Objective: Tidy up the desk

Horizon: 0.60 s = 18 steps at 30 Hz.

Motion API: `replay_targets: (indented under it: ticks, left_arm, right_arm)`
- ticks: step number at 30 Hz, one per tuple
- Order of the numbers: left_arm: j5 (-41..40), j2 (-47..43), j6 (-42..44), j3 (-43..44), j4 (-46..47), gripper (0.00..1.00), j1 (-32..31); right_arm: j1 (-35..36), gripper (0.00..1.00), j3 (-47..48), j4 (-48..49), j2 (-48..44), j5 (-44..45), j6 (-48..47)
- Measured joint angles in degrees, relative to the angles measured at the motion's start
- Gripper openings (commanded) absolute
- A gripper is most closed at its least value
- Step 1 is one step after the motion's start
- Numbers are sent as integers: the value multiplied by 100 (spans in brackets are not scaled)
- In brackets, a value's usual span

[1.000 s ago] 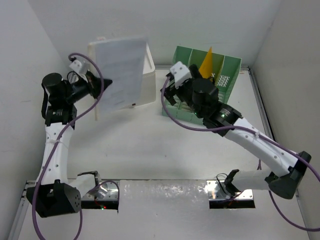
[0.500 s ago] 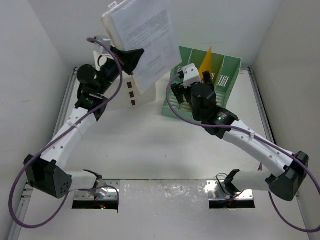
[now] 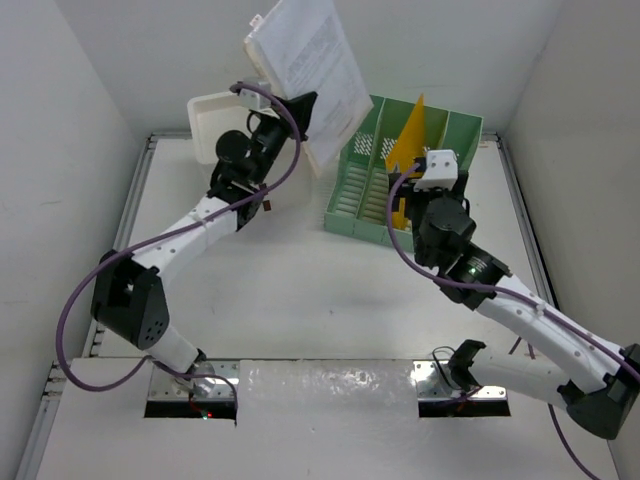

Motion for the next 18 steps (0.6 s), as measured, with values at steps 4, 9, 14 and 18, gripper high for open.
replay_targets:
  ticks: [4, 9, 14, 18]
  left_arm:
    - [-302, 372, 260, -31, 656, 0, -378]
    - [-990, 879, 1003, -83, 1241, 0, -822]
    - [-1519, 1220, 1554, -170, 1491, 0, -1010]
    - [-1895, 1257, 1744, -175, 1596, 0, -1008]
  right_arm:
    - [0, 81, -4, -13, -197, 107, 166]
    - [0, 79, -7, -243, -118, 114, 295]
    - [0, 79, -72, -225, -127, 114, 337]
    - [0, 79, -118, -232, -127, 116, 330]
